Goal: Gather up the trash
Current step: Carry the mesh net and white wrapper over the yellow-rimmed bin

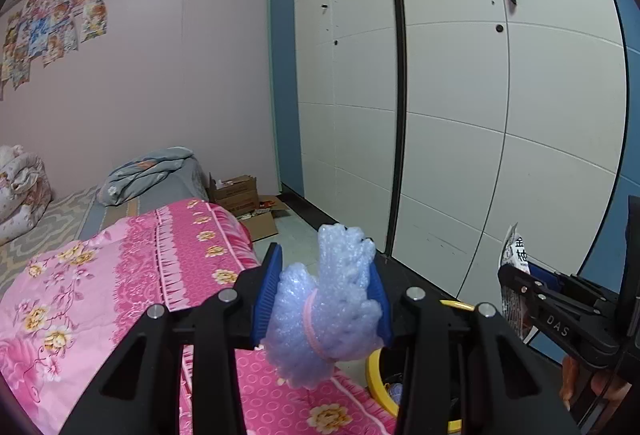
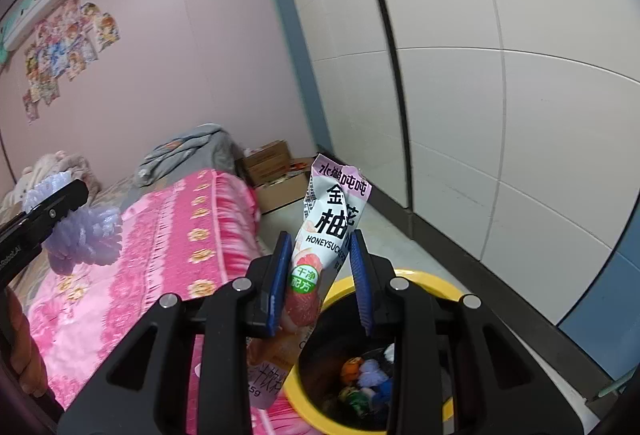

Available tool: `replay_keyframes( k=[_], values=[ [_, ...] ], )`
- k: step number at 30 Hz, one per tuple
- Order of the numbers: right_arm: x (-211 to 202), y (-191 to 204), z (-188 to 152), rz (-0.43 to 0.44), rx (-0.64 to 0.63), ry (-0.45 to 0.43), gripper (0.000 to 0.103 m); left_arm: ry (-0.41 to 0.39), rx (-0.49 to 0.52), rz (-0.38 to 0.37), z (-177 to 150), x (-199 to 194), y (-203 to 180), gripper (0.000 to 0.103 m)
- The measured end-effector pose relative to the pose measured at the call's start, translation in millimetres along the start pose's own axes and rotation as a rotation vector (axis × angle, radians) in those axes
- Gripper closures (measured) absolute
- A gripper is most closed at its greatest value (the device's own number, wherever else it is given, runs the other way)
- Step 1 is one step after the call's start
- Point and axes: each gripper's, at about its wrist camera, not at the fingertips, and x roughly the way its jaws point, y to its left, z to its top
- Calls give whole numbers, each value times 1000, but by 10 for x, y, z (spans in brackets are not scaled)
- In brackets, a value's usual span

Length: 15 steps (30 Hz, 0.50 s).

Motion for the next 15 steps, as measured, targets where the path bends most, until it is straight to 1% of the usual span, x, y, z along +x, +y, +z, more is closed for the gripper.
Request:
replay_keyframes(
  k=[10,13,15],
  values=[
    [246,-257,-98,-108,33,-35,75,30,17,-39,-74,423,-315,65],
    [331,-375,-135,-121,59,-21,75,44,24,-50,-121,570,-392,64],
    [405,-440,-171,-131,76,-4,74,67,28,-62,-188,697,-467,64]
  ],
)
